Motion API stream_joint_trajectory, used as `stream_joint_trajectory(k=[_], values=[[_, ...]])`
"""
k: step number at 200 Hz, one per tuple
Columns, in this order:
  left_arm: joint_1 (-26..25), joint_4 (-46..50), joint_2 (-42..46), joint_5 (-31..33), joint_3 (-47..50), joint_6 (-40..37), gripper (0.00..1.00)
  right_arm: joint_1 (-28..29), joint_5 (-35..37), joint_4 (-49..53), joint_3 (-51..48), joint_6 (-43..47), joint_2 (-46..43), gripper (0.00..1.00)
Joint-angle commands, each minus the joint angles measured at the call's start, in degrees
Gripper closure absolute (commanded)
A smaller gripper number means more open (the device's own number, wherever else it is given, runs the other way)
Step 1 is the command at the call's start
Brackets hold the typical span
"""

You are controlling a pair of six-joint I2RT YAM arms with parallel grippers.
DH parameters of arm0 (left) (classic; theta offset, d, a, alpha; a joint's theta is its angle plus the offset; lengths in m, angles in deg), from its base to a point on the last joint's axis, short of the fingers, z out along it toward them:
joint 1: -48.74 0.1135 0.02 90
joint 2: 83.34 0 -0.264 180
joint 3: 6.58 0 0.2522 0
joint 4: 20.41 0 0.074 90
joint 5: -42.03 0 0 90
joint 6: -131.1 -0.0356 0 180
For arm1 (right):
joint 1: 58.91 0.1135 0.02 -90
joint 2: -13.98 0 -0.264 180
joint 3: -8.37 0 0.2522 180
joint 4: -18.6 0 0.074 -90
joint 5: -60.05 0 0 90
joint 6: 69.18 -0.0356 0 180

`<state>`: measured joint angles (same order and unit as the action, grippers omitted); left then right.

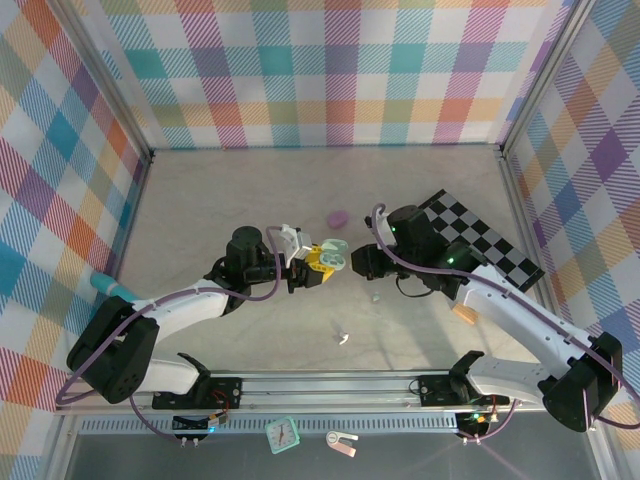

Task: Insert wireless bluetooth earbuds into charging case

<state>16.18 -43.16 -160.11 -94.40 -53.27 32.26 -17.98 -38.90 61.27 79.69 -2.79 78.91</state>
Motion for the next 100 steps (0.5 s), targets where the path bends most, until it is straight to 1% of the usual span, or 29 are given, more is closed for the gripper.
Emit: stream_joint_trajectory(k=[1,66,100], values=[[-0.2,-1.0,0.2,-2.3,-1.5,-1.4,0.74,0.7,-1.7,-3.1,2.8,2.9,0.5,0.8],[-0.2,-0.4,1.3,-3.0,-1.6,-1.5,0.74,1.6,-2.5,-3.6,4.8,4.9,3.9,0.81],[-0.2,0.4,2.6,-2.5,-1.4,-1.7,0.74,1.9,-1.9,-2.2,4.8,5.6,4.9,0.8]])
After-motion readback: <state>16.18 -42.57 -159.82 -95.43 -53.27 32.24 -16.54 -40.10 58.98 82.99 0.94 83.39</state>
